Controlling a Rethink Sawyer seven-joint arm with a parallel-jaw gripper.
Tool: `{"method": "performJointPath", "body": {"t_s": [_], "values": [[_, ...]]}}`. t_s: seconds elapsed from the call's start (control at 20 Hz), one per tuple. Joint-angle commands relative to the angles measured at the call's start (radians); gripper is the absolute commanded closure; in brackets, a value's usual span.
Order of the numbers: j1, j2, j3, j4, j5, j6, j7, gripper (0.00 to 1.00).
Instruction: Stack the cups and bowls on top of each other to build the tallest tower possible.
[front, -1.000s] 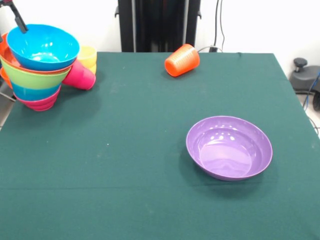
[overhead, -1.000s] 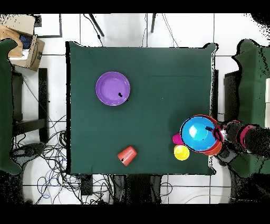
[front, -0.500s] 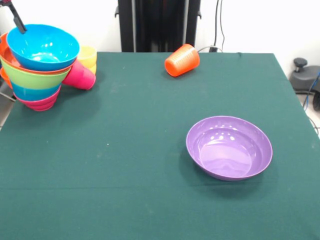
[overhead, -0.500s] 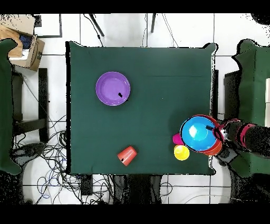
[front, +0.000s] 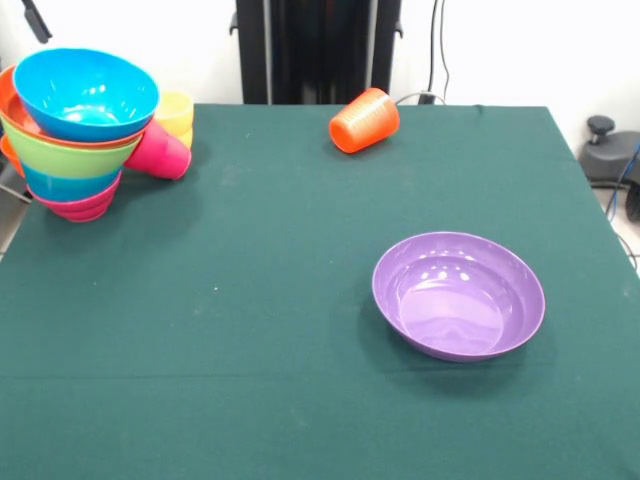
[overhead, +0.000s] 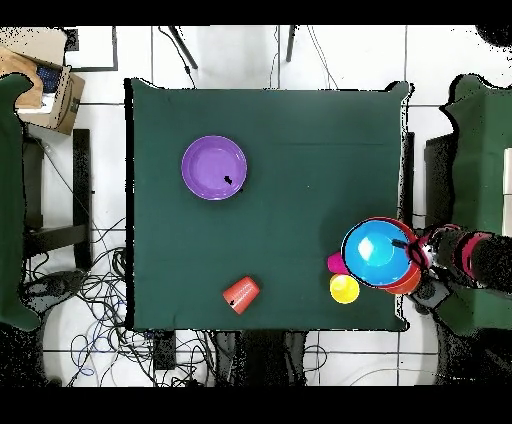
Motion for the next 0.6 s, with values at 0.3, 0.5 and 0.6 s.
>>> {"method": "performJointPath", "body": {"t_s": [0.3,0.5,0.6], "values": [[0.158,-0.067,-0.068,0.038,0.046,0.016,-0.015,0.0],[0.222,-0.055,-0.112,0.017,0.028,-0.045,0.066,0.0],[0.264,-0.054,-0.144,0.002,0.003,-0.073,0.114,0.0]]}}
